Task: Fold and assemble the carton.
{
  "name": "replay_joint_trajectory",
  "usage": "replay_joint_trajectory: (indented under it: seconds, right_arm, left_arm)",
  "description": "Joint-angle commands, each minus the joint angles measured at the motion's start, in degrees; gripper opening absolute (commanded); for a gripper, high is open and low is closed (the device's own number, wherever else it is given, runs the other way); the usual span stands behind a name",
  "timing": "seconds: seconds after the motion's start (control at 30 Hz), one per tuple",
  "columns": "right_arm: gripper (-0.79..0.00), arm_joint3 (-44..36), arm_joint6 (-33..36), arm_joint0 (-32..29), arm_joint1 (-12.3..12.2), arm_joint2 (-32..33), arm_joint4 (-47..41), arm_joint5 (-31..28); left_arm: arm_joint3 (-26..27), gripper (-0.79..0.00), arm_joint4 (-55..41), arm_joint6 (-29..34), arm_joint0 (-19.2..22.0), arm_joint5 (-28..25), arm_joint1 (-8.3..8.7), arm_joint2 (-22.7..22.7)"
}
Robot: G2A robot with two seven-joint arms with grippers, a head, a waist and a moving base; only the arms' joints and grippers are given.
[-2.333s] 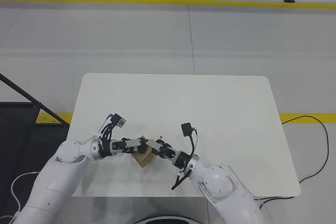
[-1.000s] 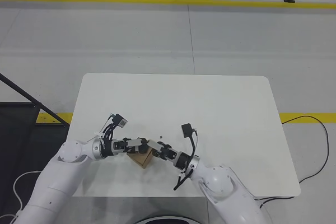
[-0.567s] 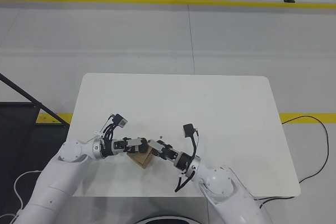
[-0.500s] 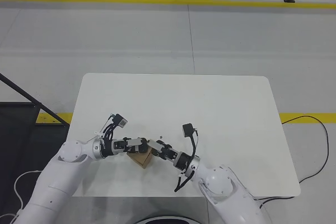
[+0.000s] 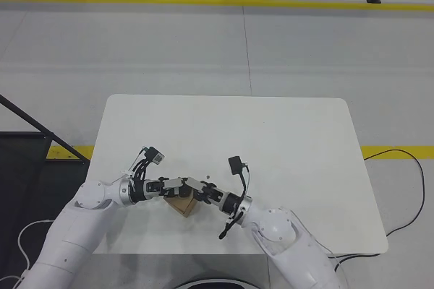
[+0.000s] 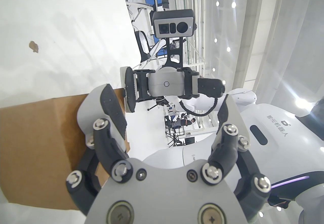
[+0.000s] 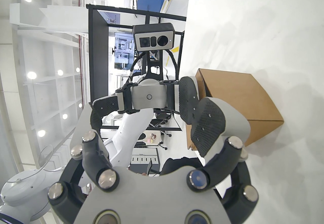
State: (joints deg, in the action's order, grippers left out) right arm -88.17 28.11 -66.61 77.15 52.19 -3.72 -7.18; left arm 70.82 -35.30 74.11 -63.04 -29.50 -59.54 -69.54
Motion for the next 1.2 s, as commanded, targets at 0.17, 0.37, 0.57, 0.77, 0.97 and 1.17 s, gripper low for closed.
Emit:
replay_joint_trajectory:
  seconds: [0.17,0.37,0.57,0.77,0.97,1.17]
  right_arm:
    - [0.0,0.1,-0.2,-0.1,0.1,0.1,0.1,0.1]
    - [0.0,-1.8,-1.9,-1.4,0.0,1.0,0.2,-4.2]
    - [0.0,-2.4,-2.4,-2.1,0.1,1.4,0.2,-5.3]
    - [0.0,-1.9,-3.2,-1.3,0.4,0.7,1.2,-4.8]
    - [0.0,0.1,-4.5,0.5,1.0,-0.6,2.1,-2.4]
    - [0.0,1.5,-4.4,1.3,1.4,-1.0,1.8,-1.3]
  left_arm:
    - [0.1,0.0,0.0,0.0,0.0,0.0,-0.02,0.0]
    - [0.1,0.0,0.1,-0.1,-0.1,0.0,-0.04,0.0]
    - [0.1,0.0,0.0,-0.2,-0.1,0.1,-0.09,0.1]
    - [0.1,0.0,-0.1,-0.2,-0.2,-0.1,-0.12,0.2]
    - [0.3,0.0,-0.2,-0.1,-0.5,-0.2,-0.07,-0.1]
    - [0.4,0.0,-0.2,-0.1,-0.8,-0.2,-0.01,-0.4]
